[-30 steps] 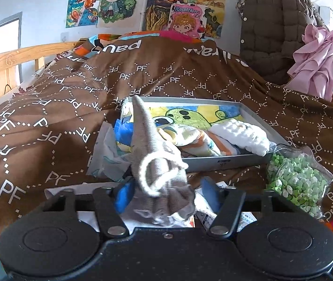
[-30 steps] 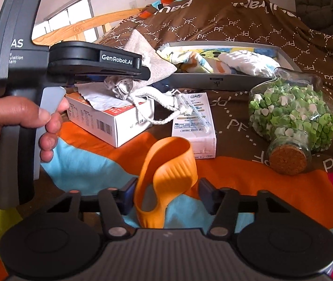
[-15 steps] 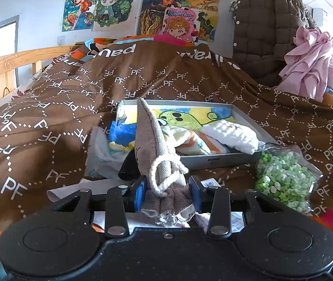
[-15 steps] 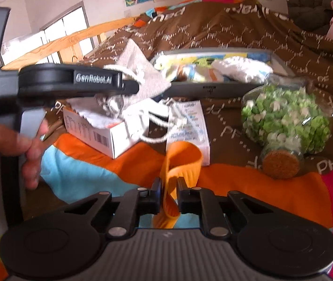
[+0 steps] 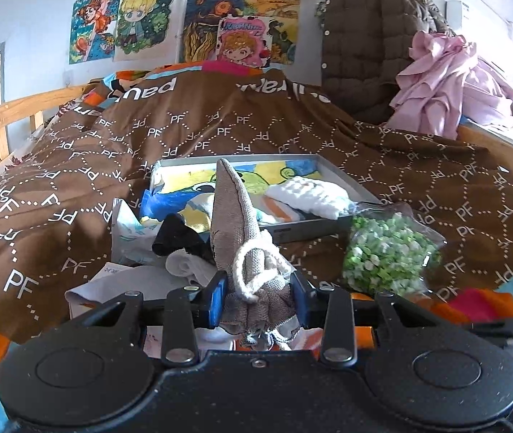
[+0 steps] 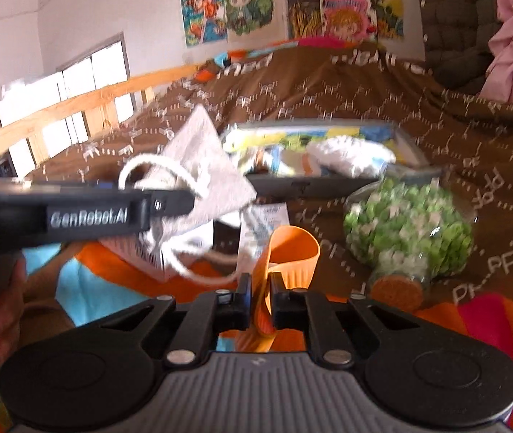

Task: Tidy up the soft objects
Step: 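Carry the pouch with the left tool over the tray while the right tool carries the band there, then open both tools to release the pouch and the orange band into the tray, then withdraw both open tools to the white cloths beside the tissue box, then grasp the white tissue with the left tool while the right tool grasps a white cloth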

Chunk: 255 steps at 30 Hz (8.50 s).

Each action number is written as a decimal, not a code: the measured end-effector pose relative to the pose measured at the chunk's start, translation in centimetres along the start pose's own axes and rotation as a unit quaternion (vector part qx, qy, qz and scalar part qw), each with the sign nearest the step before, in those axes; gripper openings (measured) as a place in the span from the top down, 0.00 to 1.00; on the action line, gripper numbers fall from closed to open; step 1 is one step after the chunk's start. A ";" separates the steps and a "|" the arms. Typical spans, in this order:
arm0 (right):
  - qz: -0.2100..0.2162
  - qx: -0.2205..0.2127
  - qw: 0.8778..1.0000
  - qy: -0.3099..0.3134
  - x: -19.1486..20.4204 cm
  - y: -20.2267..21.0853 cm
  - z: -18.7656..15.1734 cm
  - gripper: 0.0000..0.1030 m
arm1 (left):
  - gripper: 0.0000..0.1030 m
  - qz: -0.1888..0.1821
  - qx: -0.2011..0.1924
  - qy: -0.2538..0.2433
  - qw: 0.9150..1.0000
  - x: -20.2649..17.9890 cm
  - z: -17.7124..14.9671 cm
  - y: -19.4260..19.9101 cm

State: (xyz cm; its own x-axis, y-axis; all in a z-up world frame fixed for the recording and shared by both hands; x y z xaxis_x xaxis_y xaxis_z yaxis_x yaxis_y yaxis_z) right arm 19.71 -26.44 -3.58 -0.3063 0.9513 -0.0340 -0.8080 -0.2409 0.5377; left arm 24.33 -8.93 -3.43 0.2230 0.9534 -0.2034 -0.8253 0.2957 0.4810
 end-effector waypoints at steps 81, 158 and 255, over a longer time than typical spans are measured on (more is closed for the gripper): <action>-0.143 -0.086 0.983 0.078 -12.1 -11.3 11.2 0.29 | 0.30 0.024 -0.024 0.055 0.998 0.0 8.8 -16.3; -0.030 -0.065 0.997 0.033 1.2 3.3 2.3 0.00 | 0.01 0.087 -0.003 0.054 0.995 8.5 -2.0 5.9; 0.109 -0.011 0.991 -0.072 0.6 -10.6 5.2 0.95 | 0.91 -0.067 0.081 -0.029 0.994 9.5 1.4 -2.9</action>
State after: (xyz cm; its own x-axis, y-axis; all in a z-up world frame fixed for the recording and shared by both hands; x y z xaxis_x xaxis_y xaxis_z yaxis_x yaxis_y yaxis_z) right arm 30.69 -22.29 -4.91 -0.4019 0.8931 0.2024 -0.7413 -0.4470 0.5007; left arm 29.57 -0.61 -5.53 0.3588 0.9050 -0.2287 -0.6924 0.4224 0.5850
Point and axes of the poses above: each gripper's, at about its wrist camera, not at the fingertips, and y roughly against the way its jaws point, x to its left, z to its top, the point moved 2 cm from there along -y, roughly the way its jaws point, and after that the axes turned 9 degrees about y, right-handed, at the moved point
